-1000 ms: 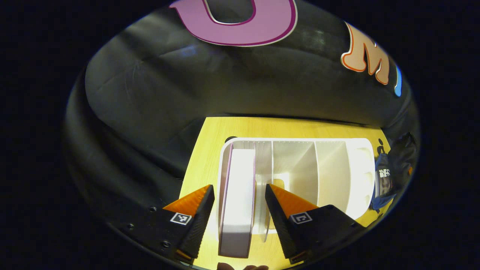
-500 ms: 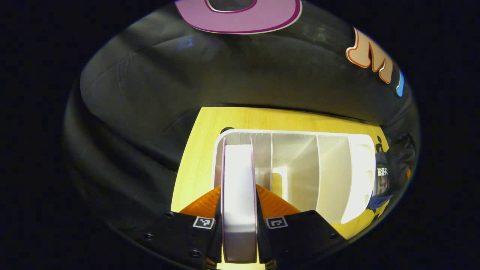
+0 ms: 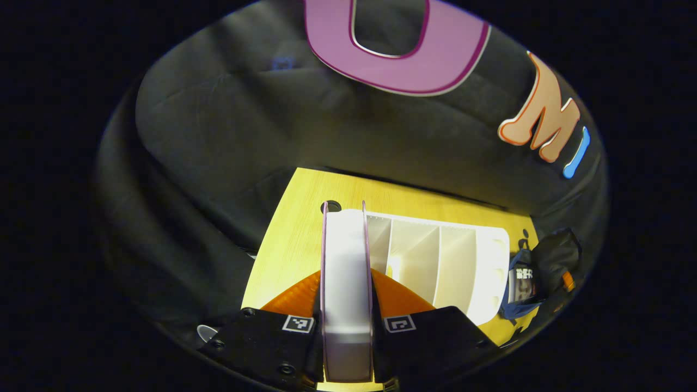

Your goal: Open the schoolbag, grab two books from the bookshelf and put them into the schoolbag.

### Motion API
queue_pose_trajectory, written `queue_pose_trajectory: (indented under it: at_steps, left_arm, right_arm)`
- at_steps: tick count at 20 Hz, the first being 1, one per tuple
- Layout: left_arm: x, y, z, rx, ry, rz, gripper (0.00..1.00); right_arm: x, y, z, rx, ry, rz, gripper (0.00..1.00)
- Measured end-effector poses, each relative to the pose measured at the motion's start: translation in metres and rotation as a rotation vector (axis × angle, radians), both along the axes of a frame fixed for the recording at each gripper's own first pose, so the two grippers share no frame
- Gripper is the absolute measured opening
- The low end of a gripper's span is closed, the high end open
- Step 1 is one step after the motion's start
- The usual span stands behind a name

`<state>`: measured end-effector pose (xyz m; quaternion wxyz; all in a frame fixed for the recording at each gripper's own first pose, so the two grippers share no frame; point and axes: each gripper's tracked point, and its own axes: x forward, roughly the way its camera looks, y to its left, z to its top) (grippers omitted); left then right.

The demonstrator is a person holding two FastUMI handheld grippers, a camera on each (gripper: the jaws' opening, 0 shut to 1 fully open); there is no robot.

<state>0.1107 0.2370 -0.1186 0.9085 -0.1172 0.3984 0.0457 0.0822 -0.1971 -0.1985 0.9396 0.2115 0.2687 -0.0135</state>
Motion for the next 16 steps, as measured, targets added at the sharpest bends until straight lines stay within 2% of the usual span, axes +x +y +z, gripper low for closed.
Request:
queue_pose_trajectory:
  at_steps: [7, 11, 16]
  left_arm:
    - [-0.018, 0.012, 0.081, -0.143, -0.142, 0.052, 0.31]
    - [-0.025, 0.000, 0.117, -0.327, -0.225, 0.082, 0.31]
    - [-0.020, -0.031, 0.112, -0.556, -0.261, 0.102, 0.31]
  right_arm:
    - [-0.004, 0.000, 0.002, 0.007, 0.012, -0.006, 0.04]
    - [-0.004, -0.001, 0.003, 0.001, 0.015, -0.004, 0.04]
    - [-0.003, 0.000, 0.001, 0.002, 0.020, -0.003, 0.04]
